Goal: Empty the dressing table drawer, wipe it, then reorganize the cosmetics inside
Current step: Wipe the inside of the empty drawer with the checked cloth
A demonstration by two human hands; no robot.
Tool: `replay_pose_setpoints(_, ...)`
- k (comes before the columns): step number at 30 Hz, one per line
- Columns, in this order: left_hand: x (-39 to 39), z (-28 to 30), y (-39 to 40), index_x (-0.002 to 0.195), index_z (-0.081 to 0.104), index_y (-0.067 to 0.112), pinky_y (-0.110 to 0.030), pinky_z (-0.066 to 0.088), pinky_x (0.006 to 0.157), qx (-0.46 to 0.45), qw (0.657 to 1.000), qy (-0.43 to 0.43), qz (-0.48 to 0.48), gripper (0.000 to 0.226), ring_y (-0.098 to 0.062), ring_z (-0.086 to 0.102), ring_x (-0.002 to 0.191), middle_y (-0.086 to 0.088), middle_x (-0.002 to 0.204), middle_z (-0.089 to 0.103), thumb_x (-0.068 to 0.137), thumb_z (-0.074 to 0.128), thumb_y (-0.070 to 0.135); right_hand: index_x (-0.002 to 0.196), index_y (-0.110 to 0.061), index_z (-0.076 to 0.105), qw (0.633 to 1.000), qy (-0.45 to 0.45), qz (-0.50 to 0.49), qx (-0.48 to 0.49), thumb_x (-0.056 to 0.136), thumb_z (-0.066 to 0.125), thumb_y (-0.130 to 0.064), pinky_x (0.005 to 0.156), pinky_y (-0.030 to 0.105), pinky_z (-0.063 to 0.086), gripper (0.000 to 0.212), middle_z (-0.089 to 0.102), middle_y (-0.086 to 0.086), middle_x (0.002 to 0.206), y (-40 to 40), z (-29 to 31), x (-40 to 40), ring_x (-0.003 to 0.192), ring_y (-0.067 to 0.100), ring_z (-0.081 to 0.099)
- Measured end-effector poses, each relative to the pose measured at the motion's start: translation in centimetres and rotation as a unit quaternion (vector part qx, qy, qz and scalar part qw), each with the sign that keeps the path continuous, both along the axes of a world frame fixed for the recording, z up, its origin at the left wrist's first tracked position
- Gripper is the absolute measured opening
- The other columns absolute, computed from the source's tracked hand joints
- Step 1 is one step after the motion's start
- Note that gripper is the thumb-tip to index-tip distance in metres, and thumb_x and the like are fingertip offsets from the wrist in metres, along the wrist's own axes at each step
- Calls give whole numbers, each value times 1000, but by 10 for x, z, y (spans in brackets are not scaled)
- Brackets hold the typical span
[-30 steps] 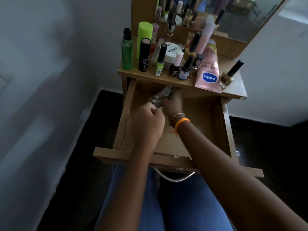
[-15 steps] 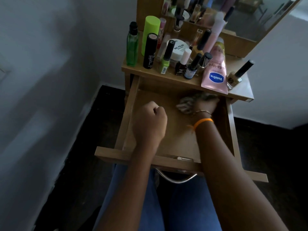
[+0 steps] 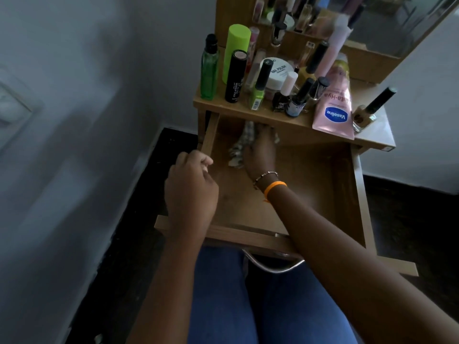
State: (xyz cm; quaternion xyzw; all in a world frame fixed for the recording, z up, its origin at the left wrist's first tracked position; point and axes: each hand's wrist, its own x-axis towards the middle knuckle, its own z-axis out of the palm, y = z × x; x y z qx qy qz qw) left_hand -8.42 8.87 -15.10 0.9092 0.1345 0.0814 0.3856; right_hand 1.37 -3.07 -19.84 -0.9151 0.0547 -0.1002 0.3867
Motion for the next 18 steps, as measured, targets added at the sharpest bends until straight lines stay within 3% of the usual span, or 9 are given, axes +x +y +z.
replay_pose_setpoints(3,-2,-1,-3,106,57,18,-47,49,82,16,999,13,-25,28,-21,55,97,-2,108,55,89,44,1,132,0,43,994,-32,95,-29,85,49,3,86,38,35,47,53,25,129,23,4,5,112,43,52)
replay_pose_setpoints(6,-1,-4,-2,105,57,16,-46,49,85,17,999,19,-29,30,-21,53,101,-1,105,54,87,43,-4,128,4,48,994,-41,102,-23,84,49,5,92,33,34,44,54,23,130,28,4,11,118,40,50)
replay_pose_setpoints(8,2,-5,1,101,56,17,-40,49,82,-15,999,29,-21,29,-19,53,100,2,101,51,88,43,-5,132,2,44,991,9,131,-8,84,48,6,96,29,34,49,52,20,134,22,5,13,124,35,48)
replay_pose_setpoints(10,4,-5,4,99,56,17,-23,43,72,-58,997,44,-6,26,-14,51,95,2,106,48,90,42,-3,136,-3,39,977,89,194,-12,86,49,4,96,27,37,52,49,17,137,12,11,9,124,31,48)
replay_pose_setpoints(12,5,-5,8,100,57,18,-13,34,63,-113,992,57,15,26,-8,48,88,0,113,48,92,41,-2,131,1,42,951,147,272,-17,85,53,6,90,24,42,48,51,20,131,3,17,-2,110,25,52)
replay_pose_setpoints(15,8,-8,13,103,56,20,-8,31,62,-191,978,68,48,30,-1,47,85,-1,118,50,93,39,-3,119,5,50,883,262,389,-8,82,58,8,69,6,44,38,55,18,111,-5,26,-35,86,11,50)
replay_pose_setpoints(18,7,-9,14,108,56,18,-7,33,61,-224,970,68,65,35,4,47,84,0,118,51,92,37,-6,111,7,54,836,323,444,-21,82,55,12,71,5,43,30,57,14,105,-9,33,-51,92,11,49)
